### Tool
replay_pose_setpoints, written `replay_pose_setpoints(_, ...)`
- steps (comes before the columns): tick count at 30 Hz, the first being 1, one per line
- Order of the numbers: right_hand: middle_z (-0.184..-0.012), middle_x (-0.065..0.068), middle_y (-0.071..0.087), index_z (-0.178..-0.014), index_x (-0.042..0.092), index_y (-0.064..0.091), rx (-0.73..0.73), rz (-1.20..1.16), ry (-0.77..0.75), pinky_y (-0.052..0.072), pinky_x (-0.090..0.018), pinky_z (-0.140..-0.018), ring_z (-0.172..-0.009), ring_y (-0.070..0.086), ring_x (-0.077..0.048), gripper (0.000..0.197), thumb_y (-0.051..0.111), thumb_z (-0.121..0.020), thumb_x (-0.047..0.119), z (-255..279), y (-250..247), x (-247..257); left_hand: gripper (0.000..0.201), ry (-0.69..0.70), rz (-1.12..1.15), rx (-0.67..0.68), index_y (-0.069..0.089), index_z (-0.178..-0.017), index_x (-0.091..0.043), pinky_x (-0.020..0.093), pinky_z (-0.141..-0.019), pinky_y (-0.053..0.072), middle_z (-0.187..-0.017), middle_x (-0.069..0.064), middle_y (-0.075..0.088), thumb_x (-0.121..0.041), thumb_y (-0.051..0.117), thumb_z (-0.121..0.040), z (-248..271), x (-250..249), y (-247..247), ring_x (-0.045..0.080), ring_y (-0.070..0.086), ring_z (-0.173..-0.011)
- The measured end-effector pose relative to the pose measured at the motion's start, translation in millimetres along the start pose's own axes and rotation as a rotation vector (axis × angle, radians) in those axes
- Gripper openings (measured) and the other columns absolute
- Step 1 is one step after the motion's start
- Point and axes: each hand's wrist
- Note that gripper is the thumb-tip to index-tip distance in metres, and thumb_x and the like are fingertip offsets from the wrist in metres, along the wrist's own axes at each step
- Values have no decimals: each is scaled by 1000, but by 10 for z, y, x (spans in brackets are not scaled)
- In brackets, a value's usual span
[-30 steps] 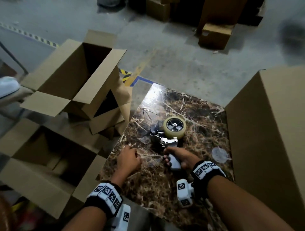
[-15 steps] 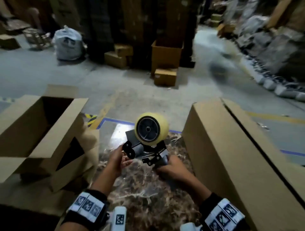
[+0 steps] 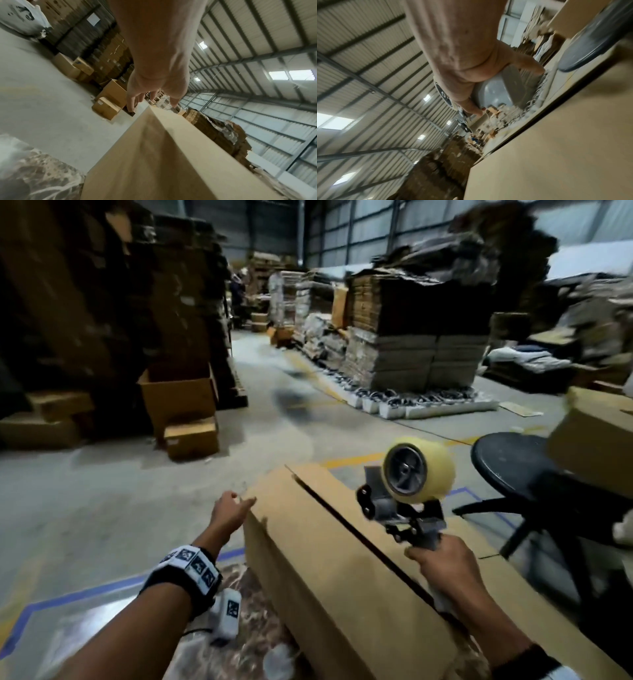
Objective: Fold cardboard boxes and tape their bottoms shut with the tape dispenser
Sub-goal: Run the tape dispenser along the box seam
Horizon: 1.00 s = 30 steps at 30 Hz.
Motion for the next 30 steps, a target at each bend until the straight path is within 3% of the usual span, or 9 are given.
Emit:
replay_pose_setpoints(2, -66, -9, 64, -66, 14, 65, -24, 53, 71, 43, -30, -56, -65, 59, -27, 22, 77, -75, 30, -87, -106, -309, 77, -69, 21, -30, 42, -139, -5, 44, -96, 47, -136, 20, 50, -49, 72, -83, -141, -1, 52, 37, 52, -120)
replay_pose_setpoints(3, -67, -8, 64, -65, 15, 65, -25, 68, 105, 42, -29, -56, -66, 59, -27, 23, 77, -74, 32, -153, -113, -460, 80, -97, 63, -12, 38, -143, -6, 45, -99, 44, -142, 19, 46, -49, 72, -84, -175, -22, 103, 36, 49, -123)
replay_pose_setpoints(7, -72, -7, 66, -68, 15, 65, 83, 174, 129, 41, -31, -55, -73, 63, -29, 33, 73, -75, 47, -284, 67, -810, 54, -200, 222, 46, 45, -131, -10, 48, -86, 40, -123, 9, 49, -35, 69, -90, -257, -57, 306, 28, 45, -105)
replay_pose_setpoints(10, -82, -3, 69, -80, 20, 68, 111, 227, 74, 43, -31, -62, -77, 63, -26, 50, 67, -67, 68, -319, 151, -880, 50, -145, 255, -39, 44, -126, -7, 46, -79, 45, -125, 18, 51, -29, 71, -89, -257, -145, 401, 30, 49, -98)
replay_pose_setpoints(14, -73, -2, 66, -70, 21, 63, 125, 60, 15, 43, -33, -62, -74, 62, -26, 32, 76, -75, 50, -452, -115, -876, 60, -20, 140, -158, 40, -128, -10, 45, -83, 44, -128, 16, 47, -37, 72, -86, -23, -463, 300, 29, 47, -107)
replay_pose_setpoints(20, -70, -9, 67, -71, 11, 64, 245, -83, -54, 43, -34, -60, -70, 62, -25, 19, 77, -80, 21, -866, -434, -1031, 64, 142, -5, -422, 39, -123, -12, 43, -79, 47, -114, 10, 45, -48, 73, -83, 934, -921, -133, 27, 48, -102)
replay_pose_setpoints(24, -73, -8, 69, -77, 11, 68, 415, -92, -160, 45, -33, -61, -71, 63, -24, 15, 79, -80, 20, -1078, -458, -1031, 59, 29, -144, -546, 39, -113, -18, 54, -85, 50, -112, 12, 49, -56, 72, -81, 1746, -657, -428, 33, 52, -100)
replay_pose_setpoints(27, -80, -7, 72, -83, 13, 70, 541, -98, -252, 49, -36, -68, -77, 66, -24, 10, 79, -80, 16, -1157, -398, -934, 52, -82, -162, -654, 46, -110, -15, 48, -83, 48, -118, 20, 55, -51, 73, -83, 2484, -262, -524, 36, 54, -102)
replay_pose_setpoints(30, -80, -10, 72, -85, 9, 71, 636, -87, -348, 47, -34, -66, -74, 65, -22, 8, 77, -82, 11, -1146, -353, -821, 55, -146, -93, -715, 56, -114, -9, 42, -78, 43, -112, 15, 58, -48, 74, -79, 3238, 47, -423, 34, 56, -100)
Point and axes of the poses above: each hand's wrist, its own z-axis away from the middle knuckle, its own y-axis out of the palm, x = y × z
